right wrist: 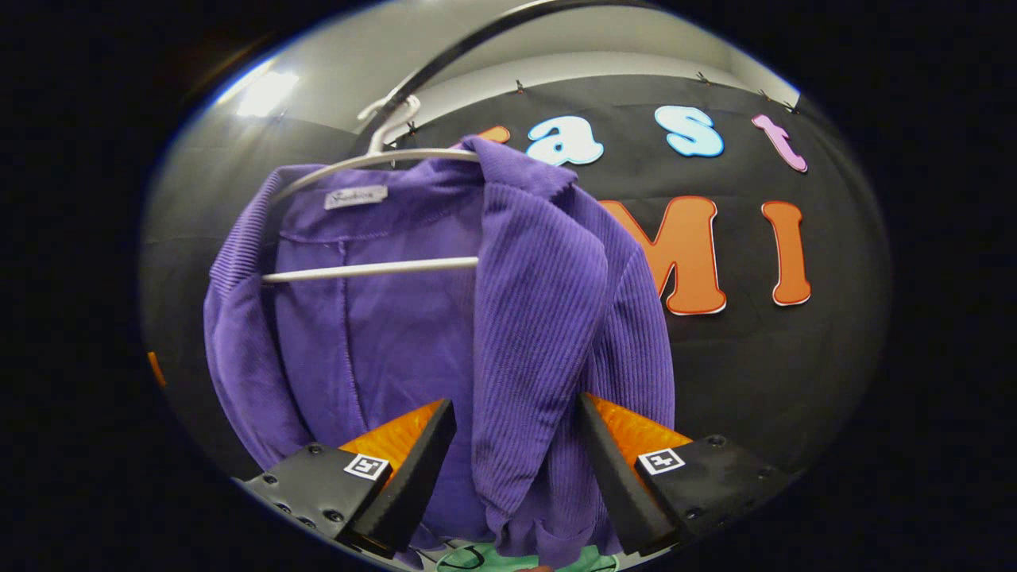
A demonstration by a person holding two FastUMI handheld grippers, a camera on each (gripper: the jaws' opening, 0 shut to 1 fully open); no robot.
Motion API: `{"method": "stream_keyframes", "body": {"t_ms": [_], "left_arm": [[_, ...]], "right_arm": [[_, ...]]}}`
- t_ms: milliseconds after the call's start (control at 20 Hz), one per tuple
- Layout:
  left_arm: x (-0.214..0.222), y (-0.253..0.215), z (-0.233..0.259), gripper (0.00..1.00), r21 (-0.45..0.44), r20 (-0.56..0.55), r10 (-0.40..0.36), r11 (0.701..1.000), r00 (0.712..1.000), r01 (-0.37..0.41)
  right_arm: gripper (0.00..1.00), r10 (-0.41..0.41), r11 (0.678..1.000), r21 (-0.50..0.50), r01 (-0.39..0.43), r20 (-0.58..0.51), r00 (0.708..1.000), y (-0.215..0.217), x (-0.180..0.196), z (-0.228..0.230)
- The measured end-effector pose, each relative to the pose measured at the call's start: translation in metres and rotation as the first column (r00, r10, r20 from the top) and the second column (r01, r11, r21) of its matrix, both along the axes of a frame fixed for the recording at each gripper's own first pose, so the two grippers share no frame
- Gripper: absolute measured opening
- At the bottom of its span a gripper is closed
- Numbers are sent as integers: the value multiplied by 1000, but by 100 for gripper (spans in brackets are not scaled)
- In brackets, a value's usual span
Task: Grasp the clothes on the hanger with both hands and then place them into the laundry hamper below.
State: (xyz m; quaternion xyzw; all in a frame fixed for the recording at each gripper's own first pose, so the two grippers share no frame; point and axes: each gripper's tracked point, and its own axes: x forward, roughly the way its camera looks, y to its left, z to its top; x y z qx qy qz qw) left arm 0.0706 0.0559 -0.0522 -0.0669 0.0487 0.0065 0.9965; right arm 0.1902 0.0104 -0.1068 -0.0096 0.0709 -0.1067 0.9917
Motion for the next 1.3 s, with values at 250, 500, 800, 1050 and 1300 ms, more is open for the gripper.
{"method": "stream_keyframes", "body": {"t_ms": [250,500,800,1050,1300], "left_arm": [[-9,-13,2,95,31,14,-1,1000,1000,1],[29,-77,-17,95,-44,-11,-131,990,991,131],[92,-109,-51,99,27,12,-75,997,997,75],[125,-61,-70,91,201,61,133,969,989,-143],[93,-37,-26,9,181,67,69,980,995,-80]], "right_arm": [[17,68,992,101,-72,44,997,-18,-12,15],[11,97,994,37,-107,196,976,-36,-72,85],[11,142,990,-40,-136,258,956,-41,-125,137],[11,133,990,-93,-110,295,946,-48,-133,156],[11,98,991,-113,-65,312,945,-61,-124,159]]}}
